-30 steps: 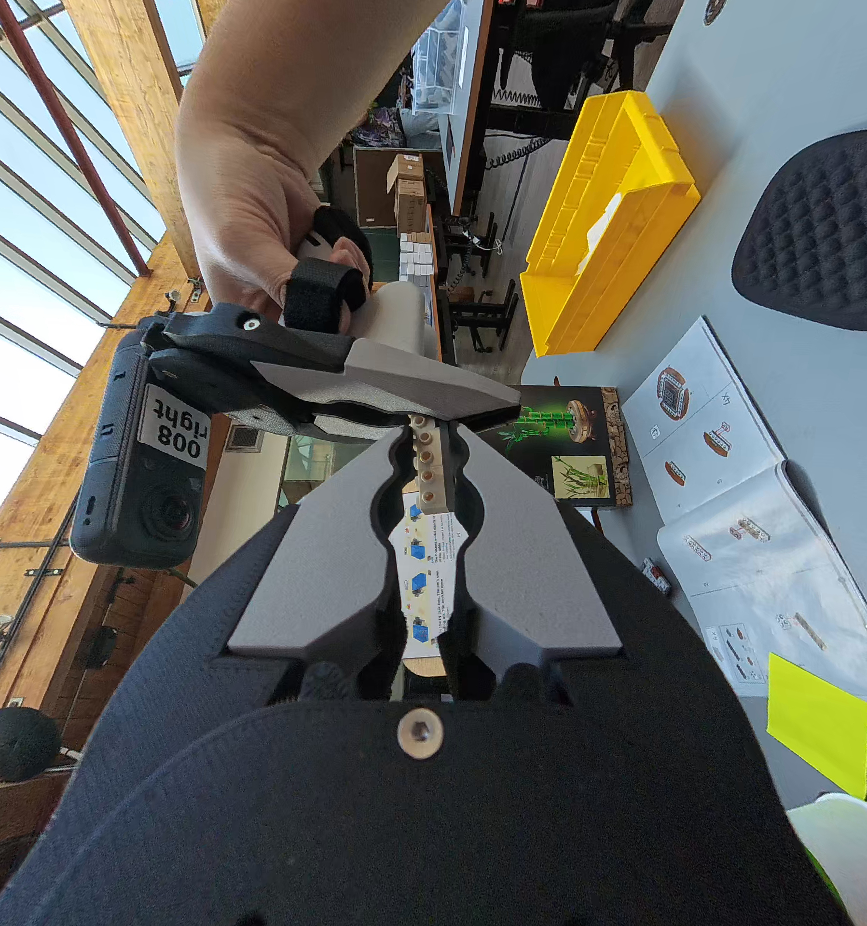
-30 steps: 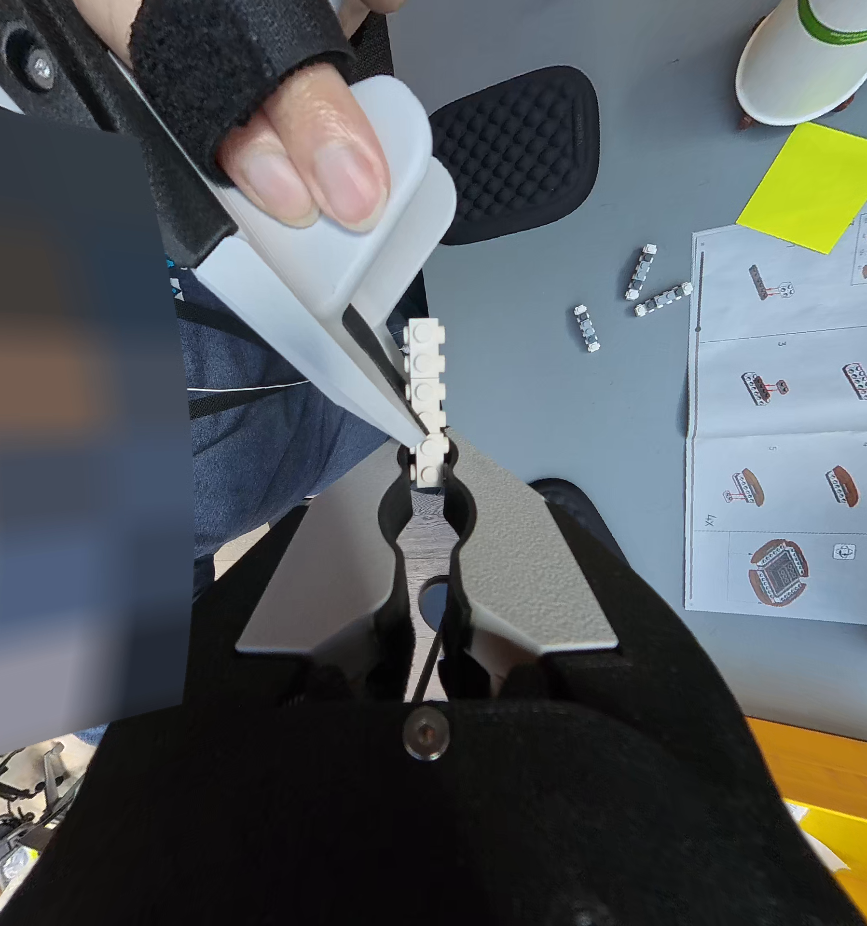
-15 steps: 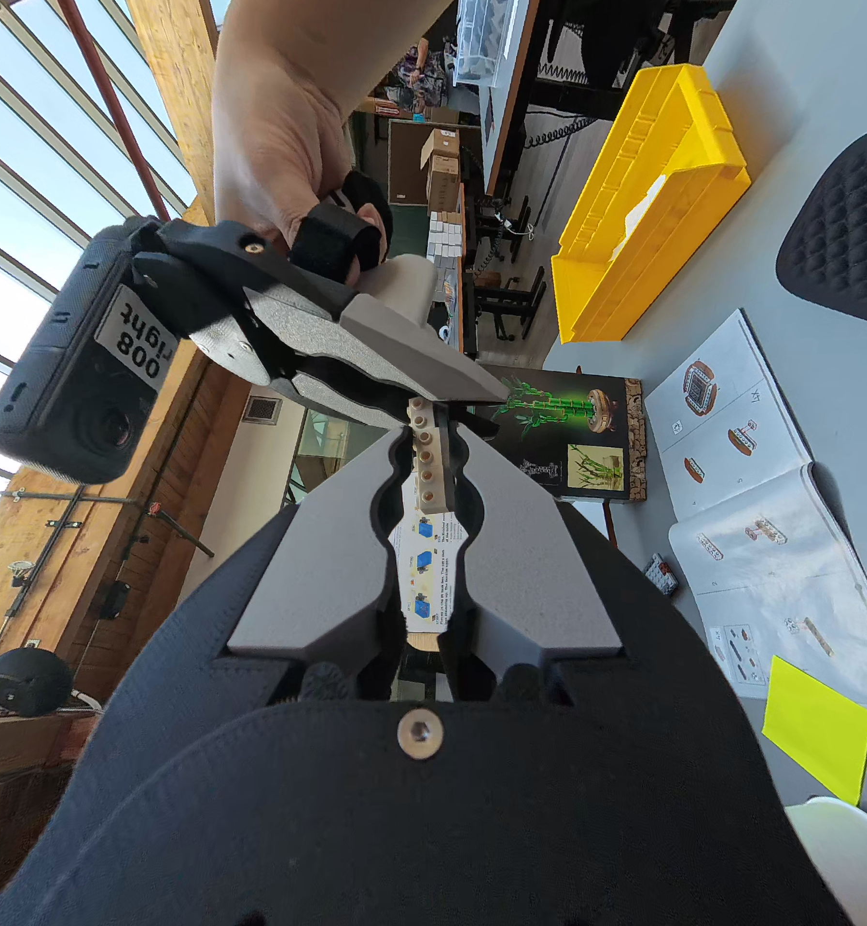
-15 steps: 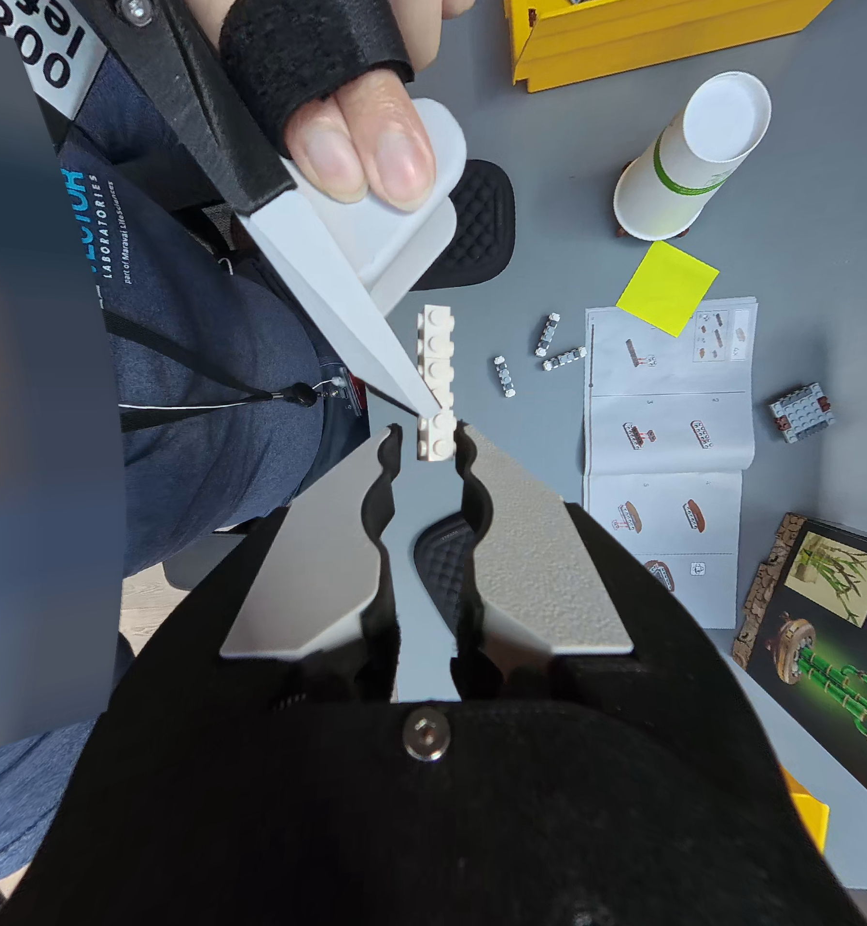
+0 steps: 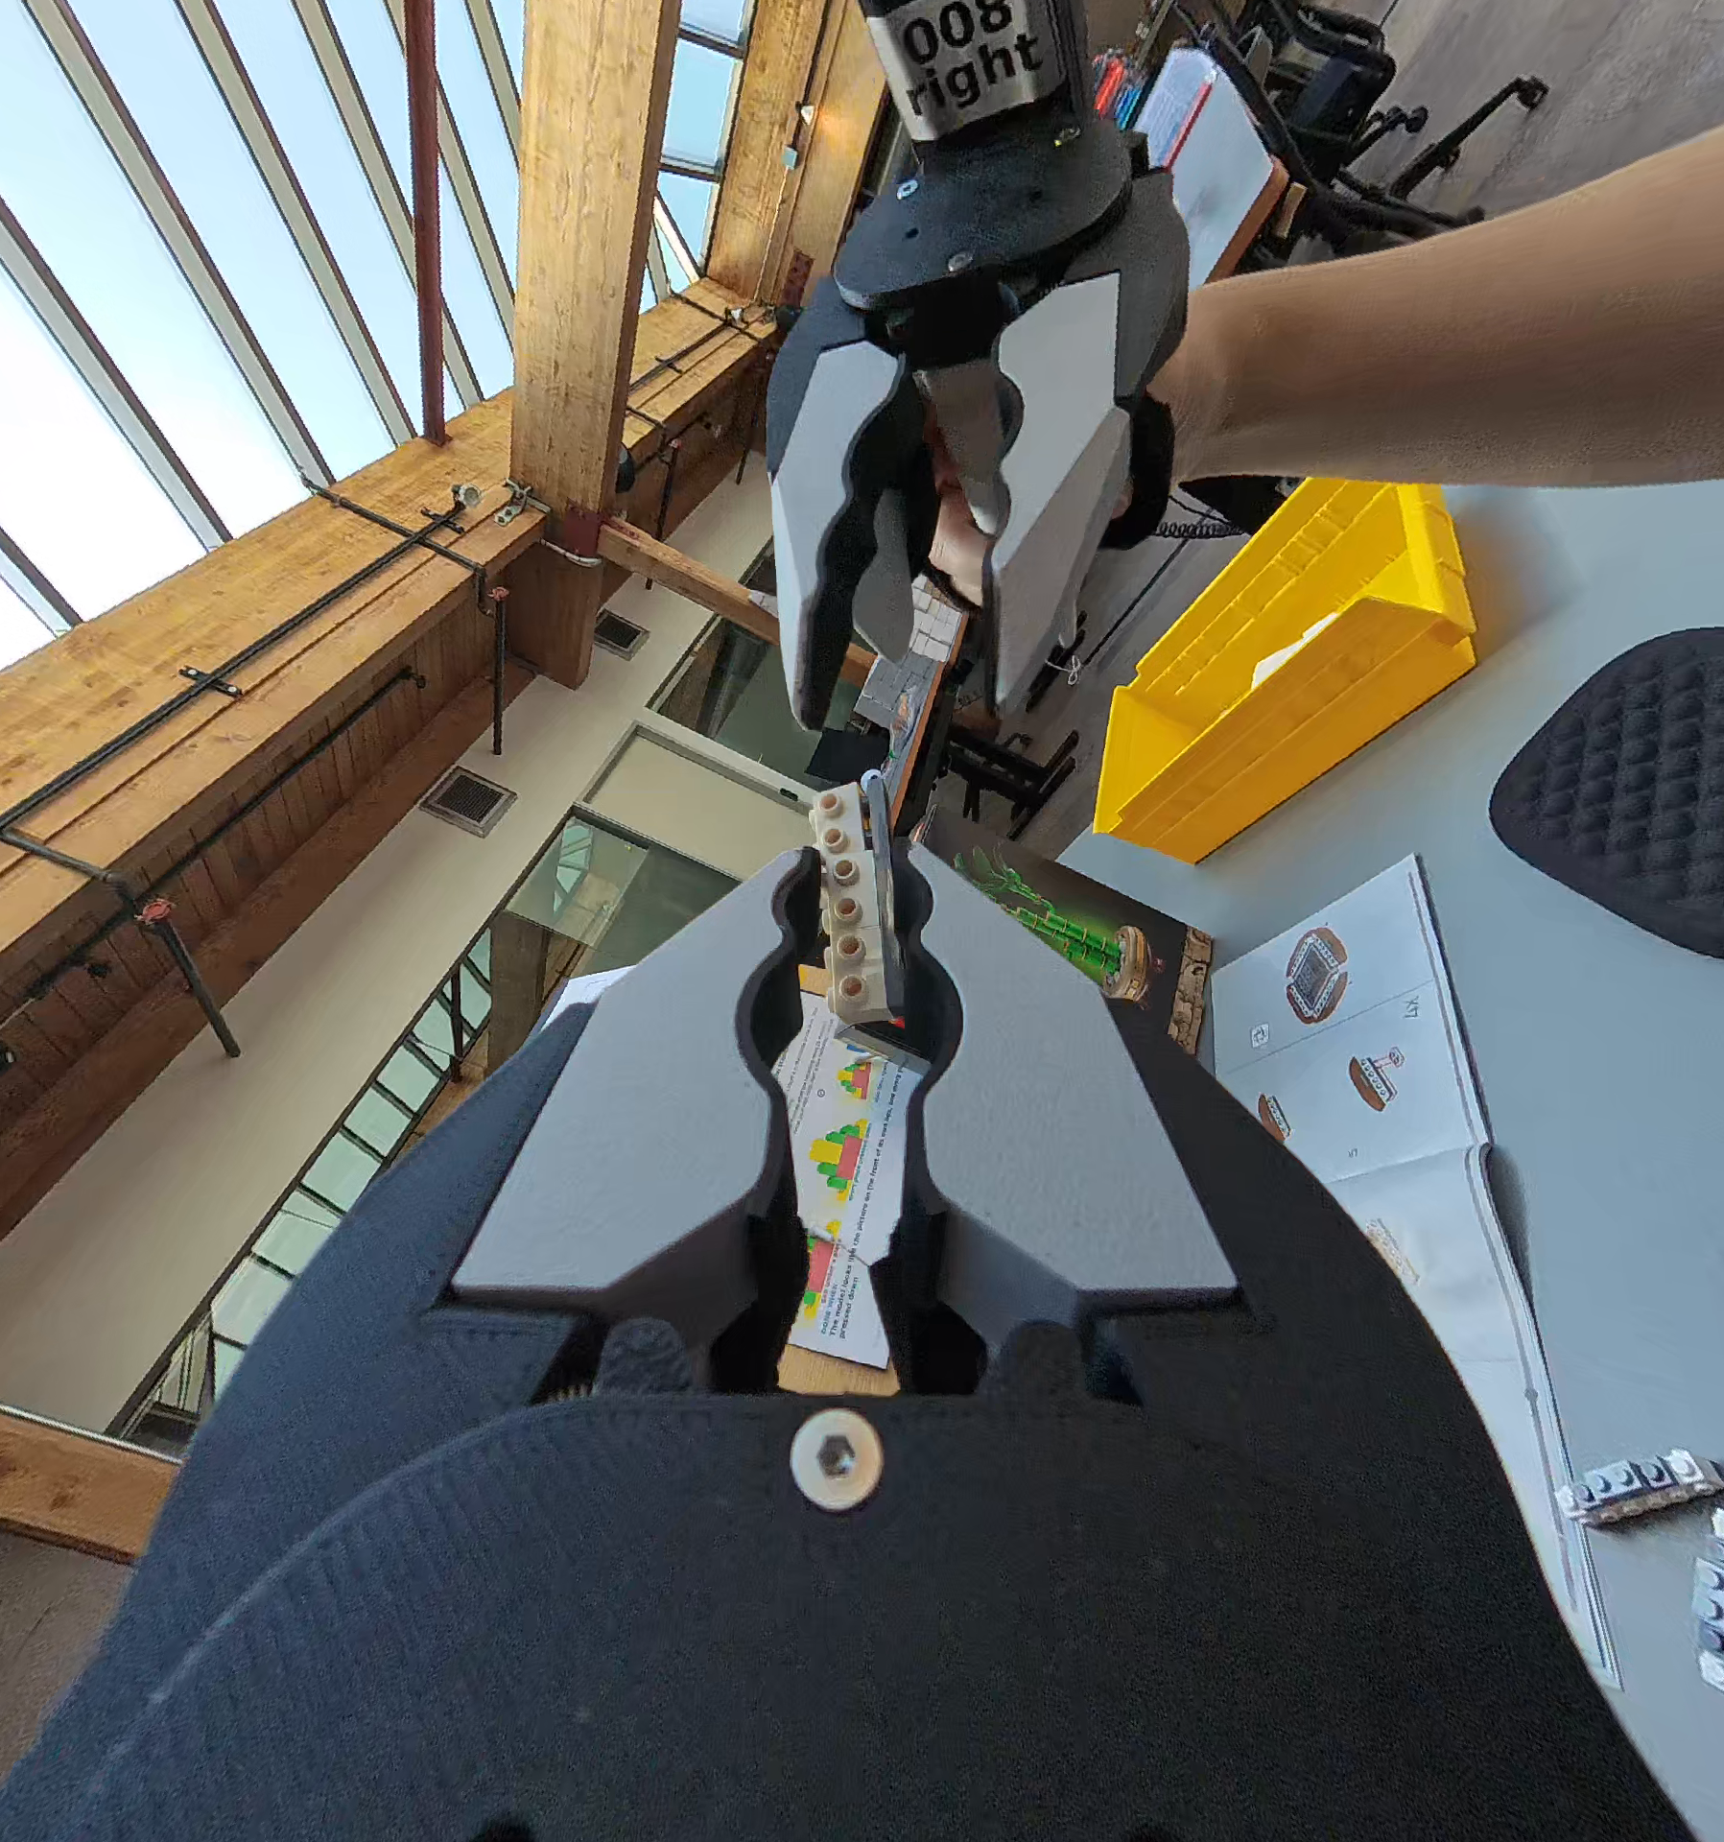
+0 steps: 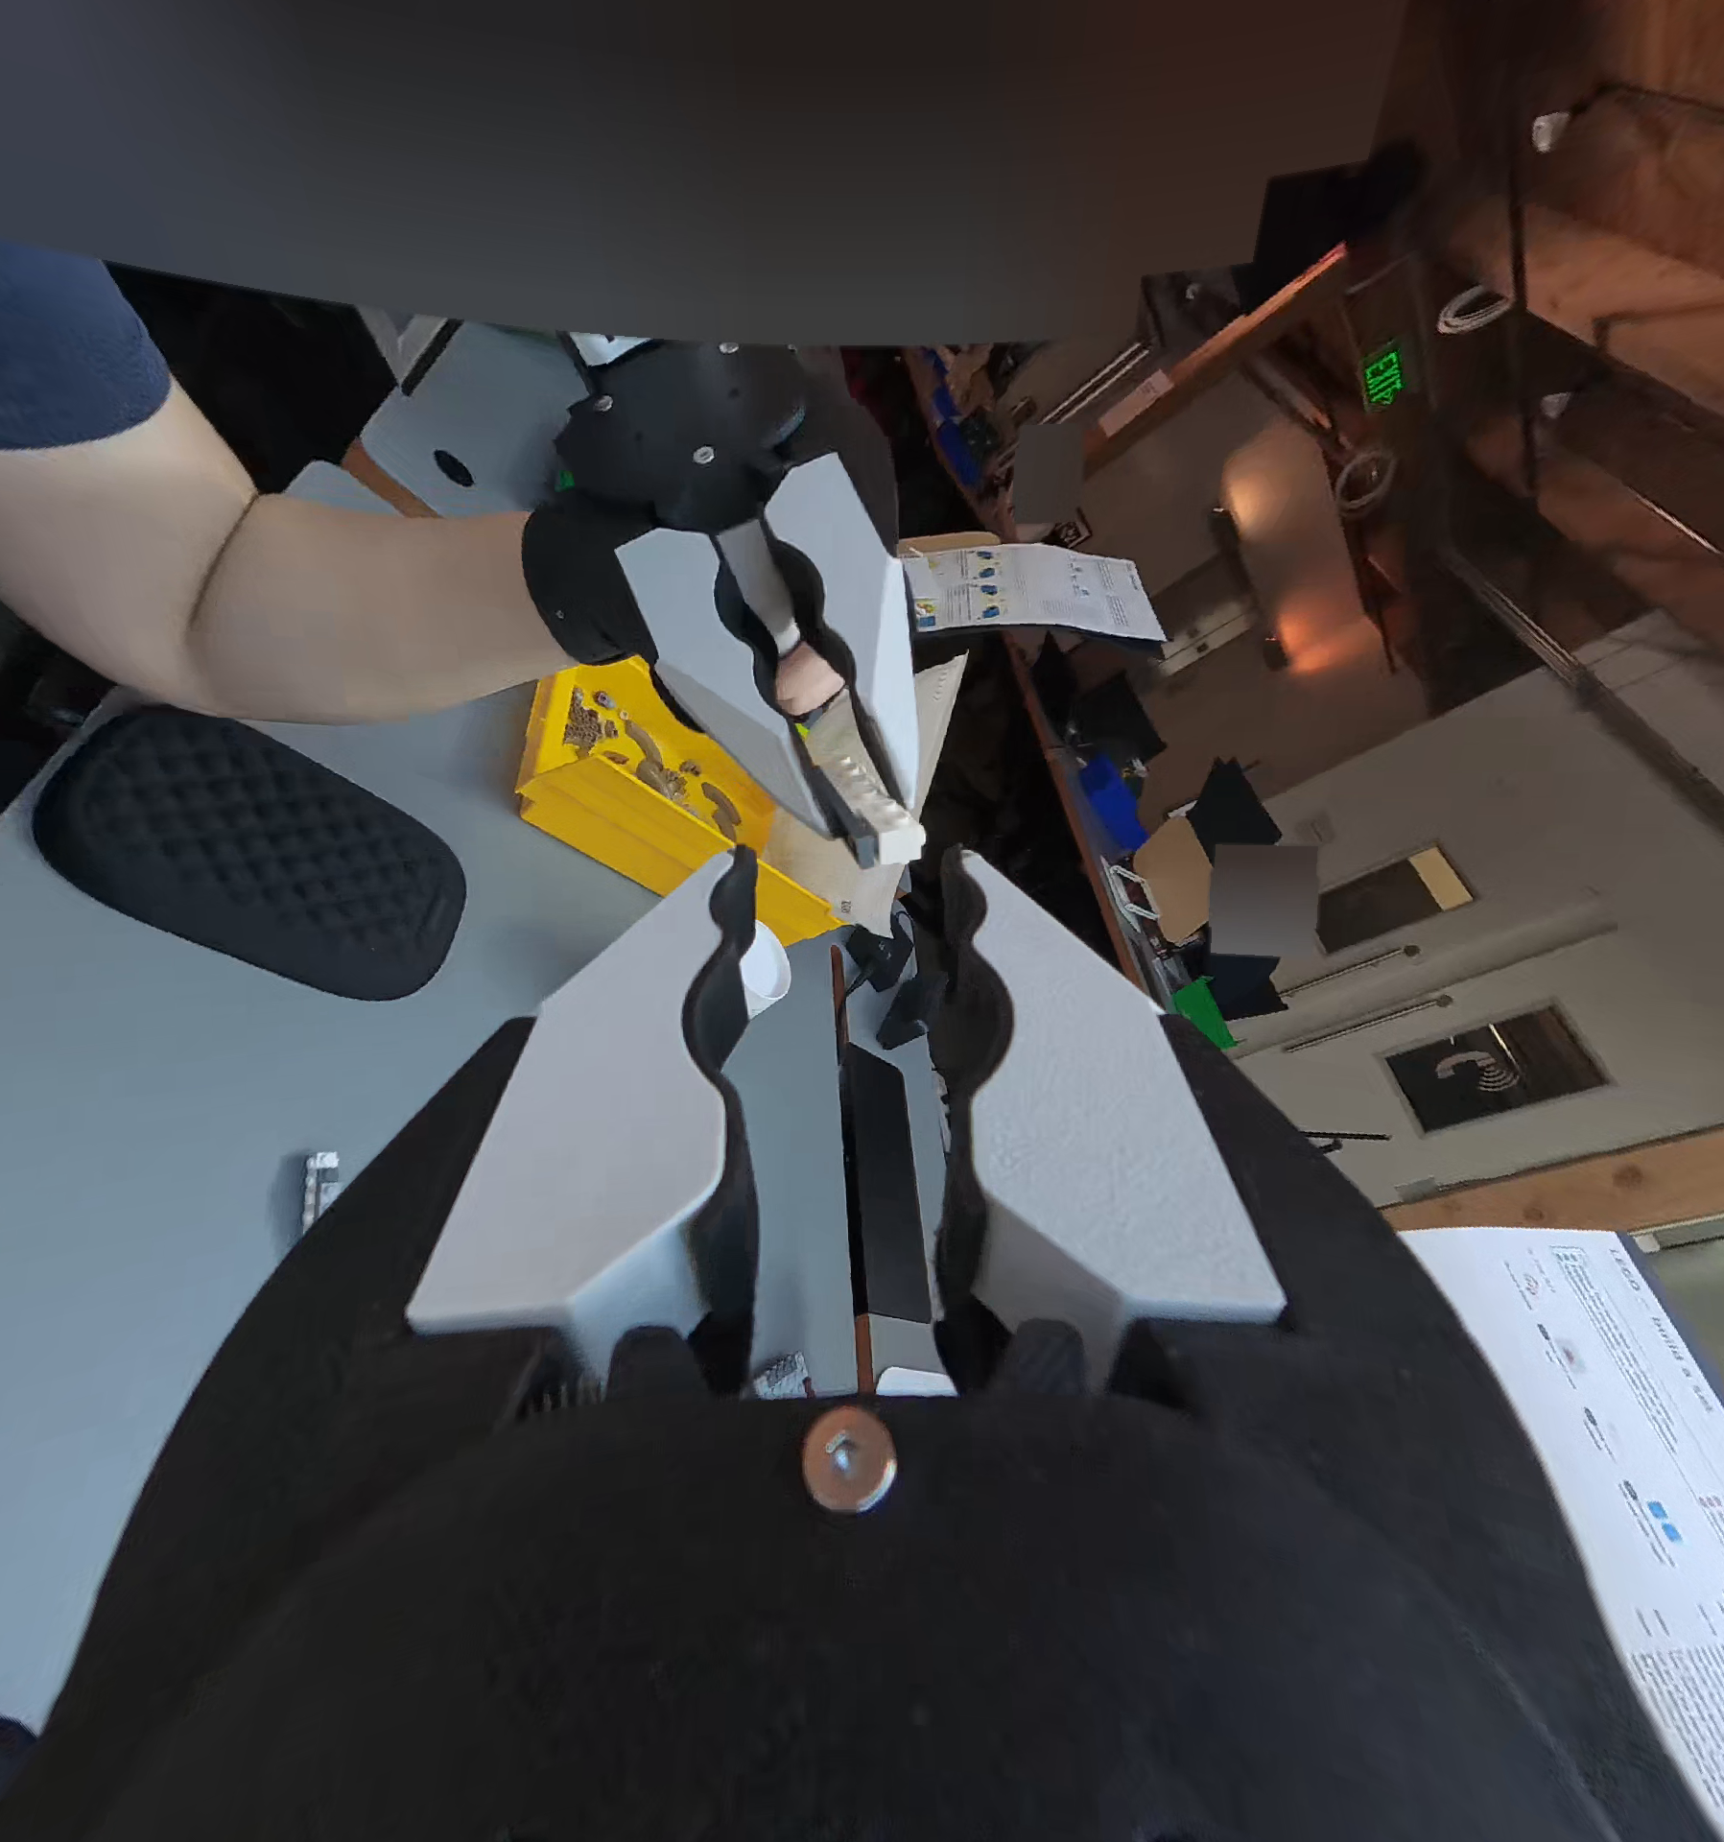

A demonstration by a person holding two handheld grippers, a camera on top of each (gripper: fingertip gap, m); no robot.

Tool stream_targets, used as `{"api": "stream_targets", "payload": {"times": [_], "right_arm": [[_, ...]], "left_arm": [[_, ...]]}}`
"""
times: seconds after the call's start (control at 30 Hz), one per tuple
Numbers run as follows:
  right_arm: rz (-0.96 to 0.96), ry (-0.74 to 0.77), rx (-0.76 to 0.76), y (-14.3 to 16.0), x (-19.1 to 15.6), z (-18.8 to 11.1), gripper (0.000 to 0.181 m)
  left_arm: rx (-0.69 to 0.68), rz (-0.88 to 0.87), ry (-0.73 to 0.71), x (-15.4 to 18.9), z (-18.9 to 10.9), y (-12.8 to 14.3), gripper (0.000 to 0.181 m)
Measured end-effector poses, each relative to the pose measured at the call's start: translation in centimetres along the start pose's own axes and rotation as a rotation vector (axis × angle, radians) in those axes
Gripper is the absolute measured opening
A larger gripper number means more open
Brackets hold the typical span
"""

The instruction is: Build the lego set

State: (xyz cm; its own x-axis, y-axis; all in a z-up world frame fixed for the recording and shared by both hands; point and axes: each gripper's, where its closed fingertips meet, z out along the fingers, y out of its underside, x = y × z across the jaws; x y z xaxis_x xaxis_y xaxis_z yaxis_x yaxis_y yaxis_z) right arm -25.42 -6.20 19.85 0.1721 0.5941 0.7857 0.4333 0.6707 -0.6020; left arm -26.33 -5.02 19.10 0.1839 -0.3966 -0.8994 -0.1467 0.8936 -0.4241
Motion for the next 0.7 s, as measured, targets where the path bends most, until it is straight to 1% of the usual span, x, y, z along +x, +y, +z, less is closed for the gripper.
{"api": "stream_targets", "payload": {"times": [0.07,0.17,0.3,0.4,0.53,0.63,0.67,0.7], "right_arm": [[-0.025,0.008,-0.001,0.7,0.3,1.0,0.036],[0.063,-0.052,0.027,1.6,0.7,2.2,0.037],[0.108,-0.09,0.079,3.3,1.5,3.0,0.033],[0.157,-0.131,0.143,4.1,1.5,3.6,0.033],[0.209,-0.139,0.224,4.5,2.4,4.5,0.036],[0.246,-0.136,0.244,5.5,2.2,4.9,0.035],[0.241,-0.134,0.241,6.0,2.0,4.9,0.029],[0.246,-0.125,0.211,6.6,2.2,5.2,0.028]], "left_arm": [[0.03,-0.025,0.003,-0.2,0.0,0.3,0.011],[0.074,-0.082,0.001,-0.7,-0.4,0.8,0.011],[0.101,-0.115,-0.014,-0.4,-1.5,2.4,0.011],[0.055,-0.118,-0.017,-0.7,-1.8,4.1,0.011],[0.031,-0.117,-0.004,-0.4,-1.7,5.2,0.01],[-0.013,-0.093,-0.002,-0.1,-1.1,6.0,0.011],[-0.021,-0.093,0.002,0.0,-0.9,6.3,0.011],[-0.025,-0.099,0.008,0.1,-0.8,6.4,0.011]]}}
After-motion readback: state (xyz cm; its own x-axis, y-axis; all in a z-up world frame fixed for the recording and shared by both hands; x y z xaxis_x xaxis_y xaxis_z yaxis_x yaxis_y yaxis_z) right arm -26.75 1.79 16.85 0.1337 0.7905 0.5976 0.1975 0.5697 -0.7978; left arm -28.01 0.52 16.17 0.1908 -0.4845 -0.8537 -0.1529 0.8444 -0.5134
